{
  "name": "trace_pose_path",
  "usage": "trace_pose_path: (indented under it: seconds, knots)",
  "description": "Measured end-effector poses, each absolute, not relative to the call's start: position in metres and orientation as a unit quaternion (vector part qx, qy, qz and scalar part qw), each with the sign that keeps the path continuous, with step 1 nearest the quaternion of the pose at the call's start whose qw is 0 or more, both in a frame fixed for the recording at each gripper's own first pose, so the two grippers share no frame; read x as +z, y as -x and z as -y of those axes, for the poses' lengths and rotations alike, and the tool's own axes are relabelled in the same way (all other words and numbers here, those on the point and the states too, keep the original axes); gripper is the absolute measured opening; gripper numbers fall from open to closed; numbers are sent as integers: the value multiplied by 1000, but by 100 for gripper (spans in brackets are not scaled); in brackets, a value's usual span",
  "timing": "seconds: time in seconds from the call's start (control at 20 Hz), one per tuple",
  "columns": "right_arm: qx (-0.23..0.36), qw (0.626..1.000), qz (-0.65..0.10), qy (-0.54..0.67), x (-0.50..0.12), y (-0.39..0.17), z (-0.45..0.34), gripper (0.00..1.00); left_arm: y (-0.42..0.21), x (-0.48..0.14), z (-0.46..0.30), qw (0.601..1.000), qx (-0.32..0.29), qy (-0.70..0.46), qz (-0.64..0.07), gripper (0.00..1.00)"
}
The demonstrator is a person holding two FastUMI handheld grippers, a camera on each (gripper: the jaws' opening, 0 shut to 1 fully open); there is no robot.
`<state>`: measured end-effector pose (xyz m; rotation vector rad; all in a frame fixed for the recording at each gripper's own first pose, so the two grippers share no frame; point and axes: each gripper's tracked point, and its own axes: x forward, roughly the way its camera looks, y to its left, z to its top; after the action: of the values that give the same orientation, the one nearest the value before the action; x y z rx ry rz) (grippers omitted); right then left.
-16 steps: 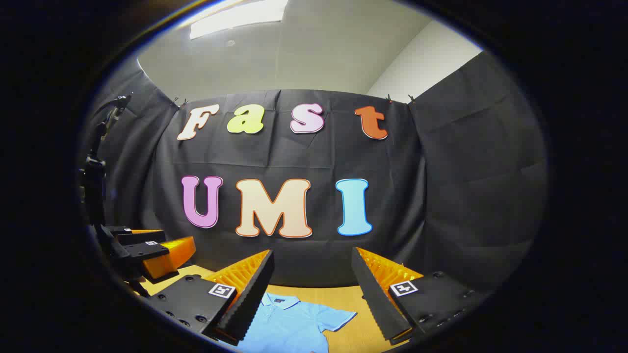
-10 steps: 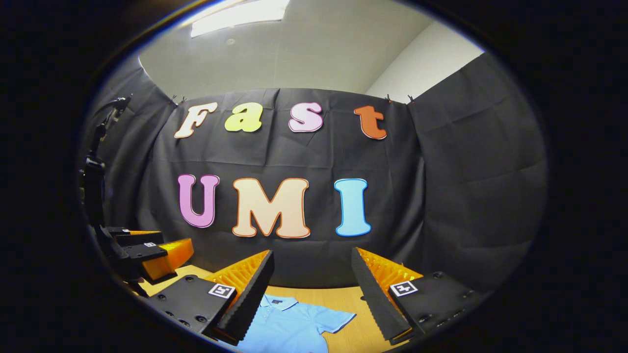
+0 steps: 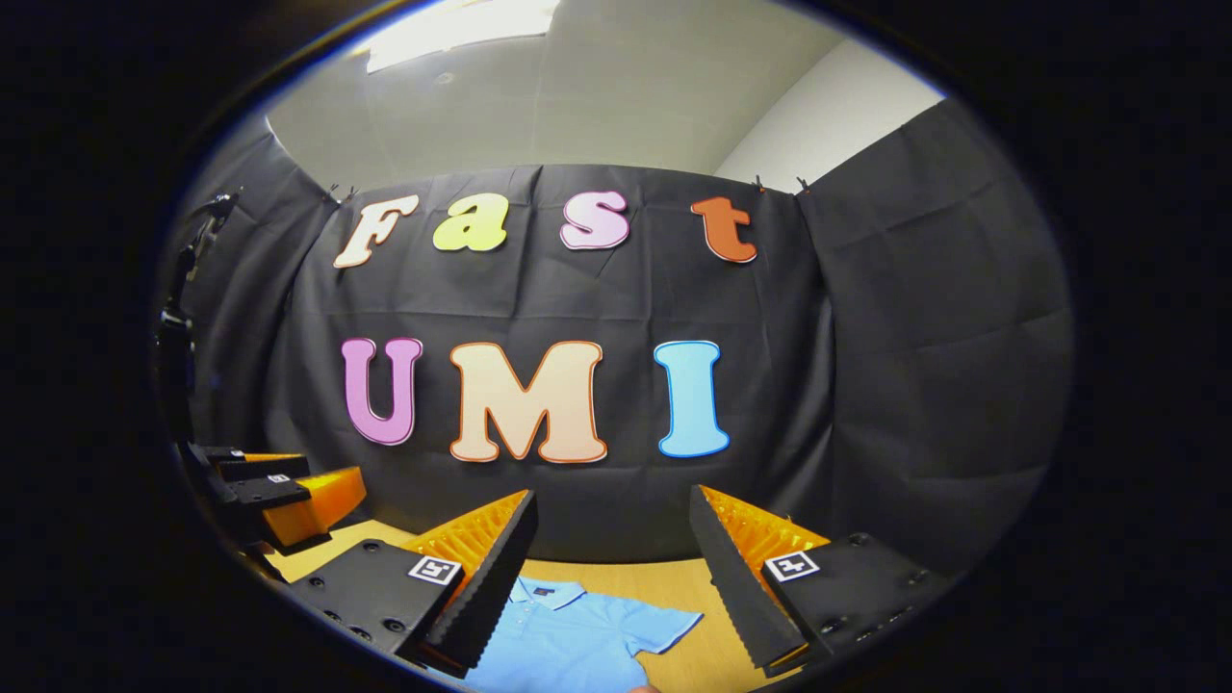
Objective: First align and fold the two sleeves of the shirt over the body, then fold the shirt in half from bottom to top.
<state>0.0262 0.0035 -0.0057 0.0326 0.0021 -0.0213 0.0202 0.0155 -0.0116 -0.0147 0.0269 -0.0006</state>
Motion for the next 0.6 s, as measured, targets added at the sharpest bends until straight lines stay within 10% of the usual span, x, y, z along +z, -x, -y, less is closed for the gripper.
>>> trace_pose_path:
  seconds: [0.6]
  knots:
    - [-100,989,-110,-14,-120,-99,57,98,-47,-3,-36,1000,-15,11,-14,95]
